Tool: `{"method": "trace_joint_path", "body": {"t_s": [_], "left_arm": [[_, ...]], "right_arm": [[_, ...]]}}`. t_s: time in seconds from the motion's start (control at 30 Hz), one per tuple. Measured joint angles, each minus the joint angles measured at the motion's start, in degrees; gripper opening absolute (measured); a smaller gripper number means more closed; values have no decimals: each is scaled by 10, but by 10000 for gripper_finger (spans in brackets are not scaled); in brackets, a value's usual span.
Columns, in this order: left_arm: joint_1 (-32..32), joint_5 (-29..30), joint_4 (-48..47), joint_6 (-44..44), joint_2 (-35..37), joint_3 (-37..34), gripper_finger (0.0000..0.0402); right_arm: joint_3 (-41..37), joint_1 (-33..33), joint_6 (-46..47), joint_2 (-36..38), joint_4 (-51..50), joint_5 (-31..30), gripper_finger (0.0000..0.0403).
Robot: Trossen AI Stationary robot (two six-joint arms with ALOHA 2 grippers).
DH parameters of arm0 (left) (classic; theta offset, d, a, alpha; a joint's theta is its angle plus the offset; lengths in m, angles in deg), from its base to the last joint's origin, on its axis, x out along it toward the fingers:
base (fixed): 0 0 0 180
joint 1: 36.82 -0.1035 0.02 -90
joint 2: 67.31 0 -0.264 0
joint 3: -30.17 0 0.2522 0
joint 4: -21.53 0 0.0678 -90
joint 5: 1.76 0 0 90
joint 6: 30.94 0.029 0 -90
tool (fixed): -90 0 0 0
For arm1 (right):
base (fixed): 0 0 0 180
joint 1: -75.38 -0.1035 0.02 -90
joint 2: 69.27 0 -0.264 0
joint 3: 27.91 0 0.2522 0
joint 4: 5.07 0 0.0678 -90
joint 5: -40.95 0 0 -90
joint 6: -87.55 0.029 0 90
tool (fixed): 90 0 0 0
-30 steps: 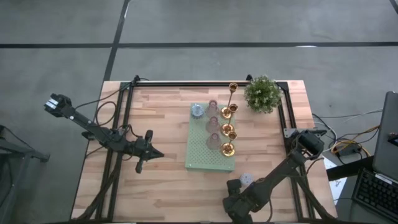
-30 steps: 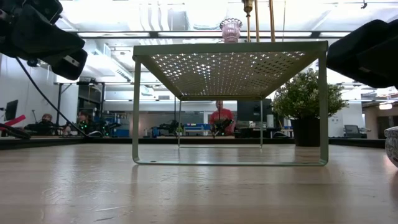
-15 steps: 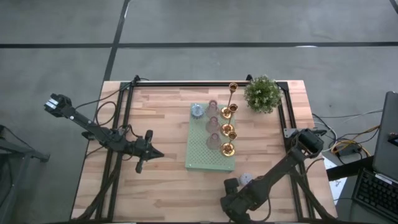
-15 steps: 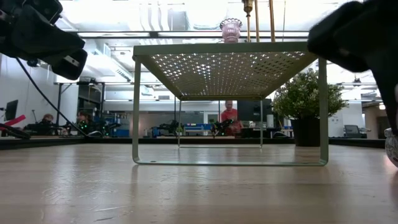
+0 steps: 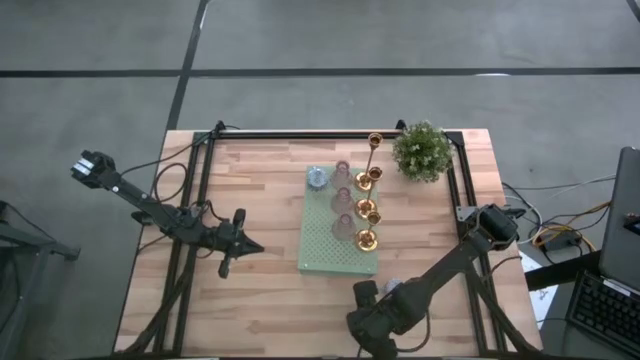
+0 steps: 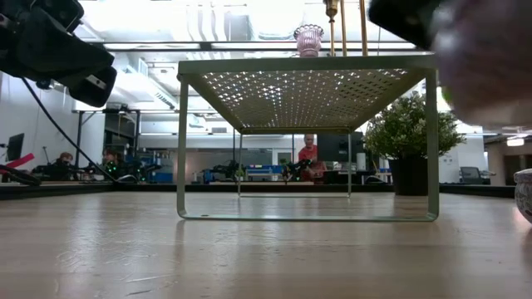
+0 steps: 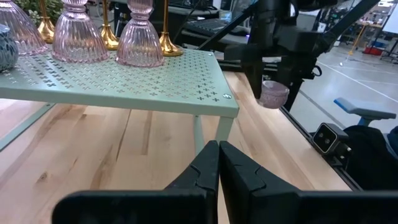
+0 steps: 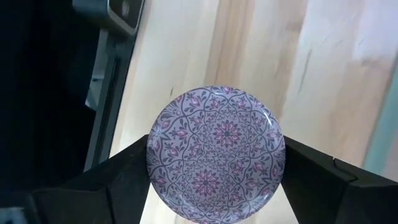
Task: Pick & Place candle stick holders
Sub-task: Put the purple patterned scented candle on the shelf aligned with the other blue patterned scented candle
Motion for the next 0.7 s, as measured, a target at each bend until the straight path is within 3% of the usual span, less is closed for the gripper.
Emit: {"method": "trace_joint_path", "body": {"t_s": [0.4,0.7], "left_arm": [[0,-1,0,0,0,0,16],[0,-1,1,-9,0,0,16]], "right_arm": [[7,59,-75,0,53,27,295],[11,67,-80,0,95,27,294]]}}
